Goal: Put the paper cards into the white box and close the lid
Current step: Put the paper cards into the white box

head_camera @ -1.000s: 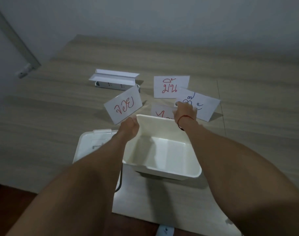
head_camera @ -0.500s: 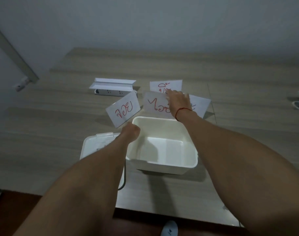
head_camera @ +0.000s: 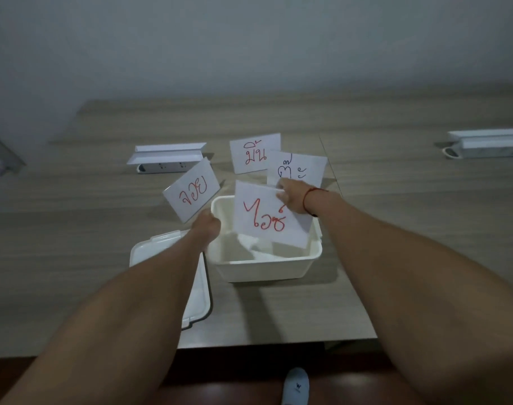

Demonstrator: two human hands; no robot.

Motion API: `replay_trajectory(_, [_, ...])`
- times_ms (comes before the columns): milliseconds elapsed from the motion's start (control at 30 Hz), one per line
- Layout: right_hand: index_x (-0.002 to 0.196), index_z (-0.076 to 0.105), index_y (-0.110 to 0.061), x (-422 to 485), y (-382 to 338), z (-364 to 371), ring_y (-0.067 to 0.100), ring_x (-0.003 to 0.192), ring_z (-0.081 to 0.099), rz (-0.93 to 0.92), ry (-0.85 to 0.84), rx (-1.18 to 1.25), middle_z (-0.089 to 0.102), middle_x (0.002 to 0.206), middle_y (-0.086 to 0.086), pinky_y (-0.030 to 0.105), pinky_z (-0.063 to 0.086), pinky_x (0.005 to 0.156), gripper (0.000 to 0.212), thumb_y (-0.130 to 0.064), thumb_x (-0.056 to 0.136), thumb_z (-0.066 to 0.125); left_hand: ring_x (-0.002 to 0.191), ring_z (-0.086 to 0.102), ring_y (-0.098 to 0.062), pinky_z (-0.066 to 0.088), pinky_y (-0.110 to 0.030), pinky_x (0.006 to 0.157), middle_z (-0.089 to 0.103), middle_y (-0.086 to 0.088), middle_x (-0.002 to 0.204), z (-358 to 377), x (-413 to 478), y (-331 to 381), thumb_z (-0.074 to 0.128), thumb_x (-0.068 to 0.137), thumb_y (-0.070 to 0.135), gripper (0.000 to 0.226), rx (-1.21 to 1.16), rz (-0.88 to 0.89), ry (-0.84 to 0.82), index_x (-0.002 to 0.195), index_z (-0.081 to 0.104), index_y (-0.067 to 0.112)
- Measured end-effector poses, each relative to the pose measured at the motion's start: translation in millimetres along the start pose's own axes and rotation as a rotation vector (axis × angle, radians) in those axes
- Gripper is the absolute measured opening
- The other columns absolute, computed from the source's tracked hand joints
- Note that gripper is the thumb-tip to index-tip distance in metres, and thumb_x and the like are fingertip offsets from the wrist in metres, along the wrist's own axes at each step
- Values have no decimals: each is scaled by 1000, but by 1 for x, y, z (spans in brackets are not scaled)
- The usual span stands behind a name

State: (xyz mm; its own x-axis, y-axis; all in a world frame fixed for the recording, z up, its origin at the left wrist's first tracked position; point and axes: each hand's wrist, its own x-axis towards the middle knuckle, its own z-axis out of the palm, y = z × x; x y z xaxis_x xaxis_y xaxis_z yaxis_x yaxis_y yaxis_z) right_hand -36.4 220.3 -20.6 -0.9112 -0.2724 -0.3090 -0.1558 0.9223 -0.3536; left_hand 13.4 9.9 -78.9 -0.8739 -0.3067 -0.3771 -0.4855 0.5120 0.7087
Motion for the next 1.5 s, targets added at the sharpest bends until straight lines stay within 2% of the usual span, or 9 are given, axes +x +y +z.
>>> replay_trajectory(133, [123, 56, -17, -11, -6, 28, 29, 117, 54, 22, -179, 13, 56, 132, 10, 37, 44, 97, 32, -30, 97, 42, 125, 49, -38, 42, -48, 109, 54, -20, 134, 2, 5, -4, 34, 95, 5, 44, -30, -14, -6, 137, 47, 7])
replay_trajectory(300, [111, 69, -15, -15, -19, 44, 23, 109, 62, 35, -396, -86, 65, 124, 4, 40, 50, 101, 35, -35, 84, 61, 125, 48, -35, 39, -40, 104, 53, -21, 133, 11, 6, -7, 26, 101, 18, 42, -14, -8, 107, 136, 47, 7])
replay_trajectory(433, [114, 69, -16, -12, -21, 36, 19, 112, 64, 107, -475, 26, 69, 120, 1, 38, 50, 101, 40, -41, 83, 63, 120, 51, -37, 42, -41, 99, 54, -22, 128, 16, 11, -10, 25, 103, 27, 43, 7, 9, 120, 128, 49, 1])
replay_trajectory(600, [109, 68, -1, -3, -19, 20, 29, 108, 61, 87, -101, 48, 66, 116, 13, 35, 49, 97, 44, -38, 92, 52, 111, 55, -38, 46, -43, 95, 58, -22, 117, 19, 15, -17, 25, 102, 24, 41, 30, 27, 161, 118, 53, -1])
replay_trajectory(933, [119, 60, -12, 78, 21, -7, 31, 118, 54, 204, 341, 19, 58, 127, 13, 40, 41, 98, 30, -25, 97, 44, 94, 60, -36, 49, -38, 79, 60, -18, 98, 31, 68, 15, 27, 101, 25, 36, 116, 90, 247, 104, 55, 3])
replay_trajectory(1033, [125, 55, -13, 111, 36, -15, 31, 122, 50, 215, 366, 17, 54, 131, 13, 40, 38, 99, 31, -24, 98, 44, 80, 53, -28, 46, -35, 71, 62, -20, 100, 34, 89, 30, 27, 101, 28, 38, 151, 74, 263, 105, 55, 3])
replay_trajectory(1167, [121, 55, -13, 157, 52, -28, 31, 122, 49, 242, 409, 31, 55, 130, 11, 39, 37, 99, 28, -16, 94, 47, 80, 56, -31, 51, -39, 74, 63, -21, 98, 37, 115, 46, 27, 102, 28, 39, 196, 68, 296, 103, 55, 1])
replay_trajectory(1333, [129, 53, -16, 186, 75, -31, 30, 128, 47, 398, 264, 56, 55, 134, 11, 42, 31, 108, 37, -19, 93, 51, 72, 51, -25, 42, -32, 64, 56, -15, 86, 42, 126, 49, 27, 101, 28, 33, 196, 66, 335, 90, 49, 6])
replay_trajectory(1500, [122, 60, -9, 194, 80, -30, 31, 120, 56, 345, 218, 168, 60, 130, 15, 41, 41, 106, 32, -11, 96, 43, 71, 49, -22, 37, -28, 59, 52, -9, 81, 42, 129, 48, 28, 101, 28, 32, 205, 79, 330, 90, 50, 7])
